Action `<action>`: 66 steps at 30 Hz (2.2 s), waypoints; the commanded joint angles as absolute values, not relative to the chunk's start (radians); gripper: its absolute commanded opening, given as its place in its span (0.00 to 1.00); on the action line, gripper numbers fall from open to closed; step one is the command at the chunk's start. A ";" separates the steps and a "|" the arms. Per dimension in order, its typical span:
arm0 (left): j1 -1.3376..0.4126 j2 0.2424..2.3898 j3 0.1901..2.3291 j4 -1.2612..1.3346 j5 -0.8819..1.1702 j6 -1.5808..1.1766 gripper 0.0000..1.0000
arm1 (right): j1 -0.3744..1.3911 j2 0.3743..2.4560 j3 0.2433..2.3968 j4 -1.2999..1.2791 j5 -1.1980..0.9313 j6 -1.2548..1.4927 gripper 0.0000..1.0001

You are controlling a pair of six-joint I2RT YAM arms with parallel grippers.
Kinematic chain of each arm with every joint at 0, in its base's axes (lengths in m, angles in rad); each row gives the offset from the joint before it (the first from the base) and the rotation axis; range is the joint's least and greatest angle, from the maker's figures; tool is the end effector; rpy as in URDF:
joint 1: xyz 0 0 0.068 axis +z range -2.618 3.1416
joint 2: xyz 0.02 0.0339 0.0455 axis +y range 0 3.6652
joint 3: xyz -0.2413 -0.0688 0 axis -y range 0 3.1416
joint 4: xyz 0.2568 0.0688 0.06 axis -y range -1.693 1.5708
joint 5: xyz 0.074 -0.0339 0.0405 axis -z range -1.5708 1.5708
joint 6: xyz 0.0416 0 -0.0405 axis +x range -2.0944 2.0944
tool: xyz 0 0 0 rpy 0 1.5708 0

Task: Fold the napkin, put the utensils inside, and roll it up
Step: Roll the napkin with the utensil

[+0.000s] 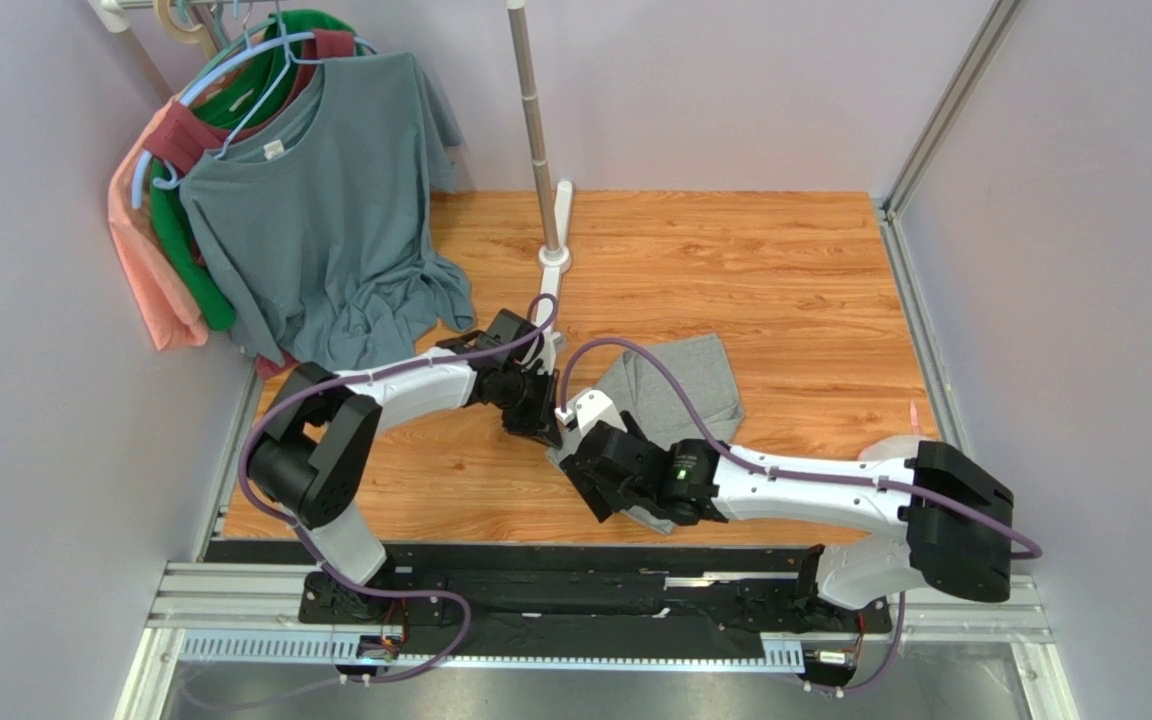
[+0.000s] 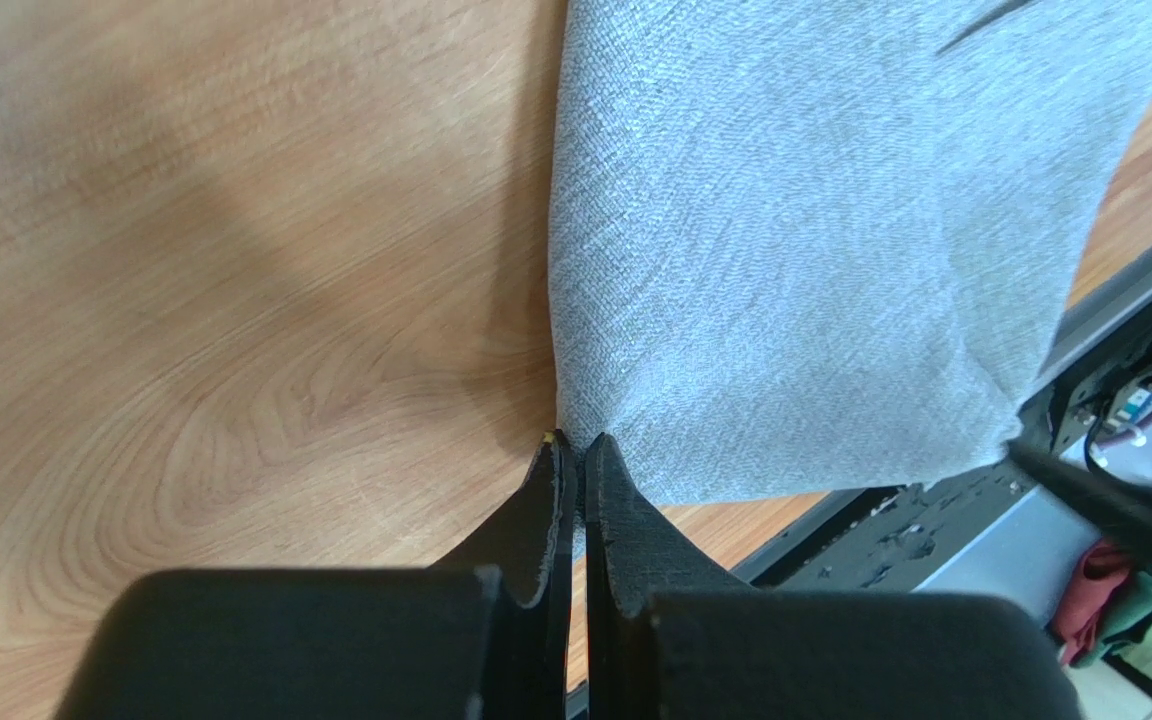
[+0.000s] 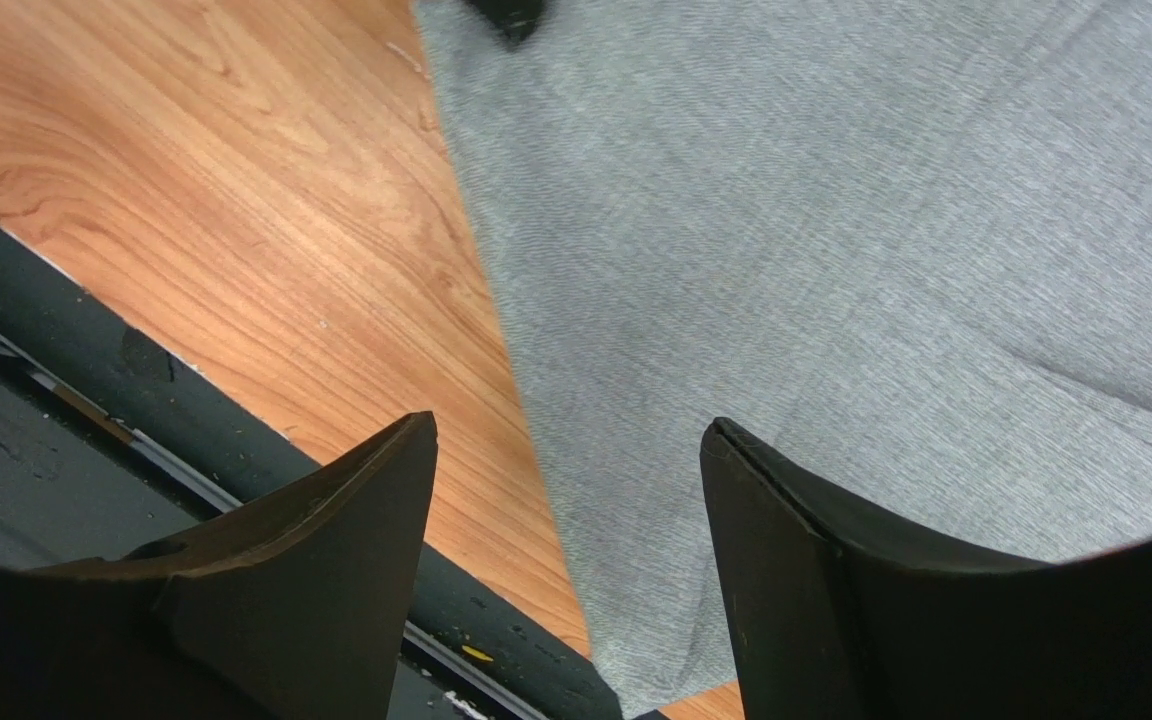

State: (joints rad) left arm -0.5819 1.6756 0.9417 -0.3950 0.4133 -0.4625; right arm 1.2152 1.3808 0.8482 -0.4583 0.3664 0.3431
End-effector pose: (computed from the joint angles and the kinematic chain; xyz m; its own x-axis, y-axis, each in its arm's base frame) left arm 0.2615 -0.1921 0.1247 -0.9644 0.1454 -0.2207 0.2419 0.8219 -0.5157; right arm 0.1142 0.2648 0.1774 -0.5457 -0.5672 -0.6168 -0.6619 0.7432 -0.0979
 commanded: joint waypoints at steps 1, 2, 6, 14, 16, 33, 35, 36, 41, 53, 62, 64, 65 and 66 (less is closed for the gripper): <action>-0.574 1.681 1.006 -0.423 0.419 -0.434 0.00 | 1.262 1.422 0.844 -0.399 0.422 0.327 0.69; -0.571 1.684 1.012 -0.428 0.422 -0.434 0.00 | 1.270 1.434 0.844 -0.399 0.439 0.330 0.68; -0.565 1.692 1.022 -0.431 0.428 -0.433 0.00 | 1.293 1.496 0.842 -0.396 0.501 0.330 0.66; -0.560 1.697 1.023 -0.431 0.436 -0.433 0.00 | 1.336 1.580 0.850 -0.388 0.618 0.325 0.59; -0.558 1.697 1.025 -0.430 0.437 -0.434 0.00 | 1.347 1.591 0.853 -0.394 0.630 0.325 0.56; -0.548 1.700 1.025 -0.420 0.457 -0.442 0.00 | 1.402 1.749 0.885 -0.492 0.730 0.410 0.45; -0.548 1.700 1.023 -0.417 0.460 -0.442 0.00 | 1.401 1.772 0.887 -0.500 0.723 0.419 0.41; -0.548 1.697 1.022 -0.414 0.462 -0.445 0.00 | 1.401 1.779 0.888 -0.500 0.719 0.423 0.39; -0.546 1.692 1.022 -0.408 0.468 -0.446 0.01 | 1.396 1.815 0.890 -0.511 0.690 0.443 0.21; -0.480 1.614 0.983 -0.380 0.437 -0.497 0.68 | 1.367 1.724 0.841 -0.468 0.529 0.416 0.00; -0.426 1.474 0.847 -0.318 0.290 -0.549 0.69 | 1.253 1.568 0.812 -0.425 0.293 0.379 0.00; -0.425 1.433 0.825 -0.287 0.278 -0.546 0.69 | 1.207 1.531 0.798 -0.402 0.215 0.364 0.00; -0.426 1.419 0.807 -0.276 0.276 -0.543 0.69 | 1.192 1.522 0.793 -0.396 0.187 0.359 0.00; -0.426 1.404 0.796 -0.249 0.281 -0.534 0.69 | 1.157 1.513 0.792 -0.390 0.132 0.354 0.00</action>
State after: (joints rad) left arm -0.4267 1.4834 0.8356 -0.3443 0.3180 -0.5289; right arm 1.2297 1.5669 0.8185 -0.4126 0.3637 0.3759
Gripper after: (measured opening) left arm 0.688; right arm 0.011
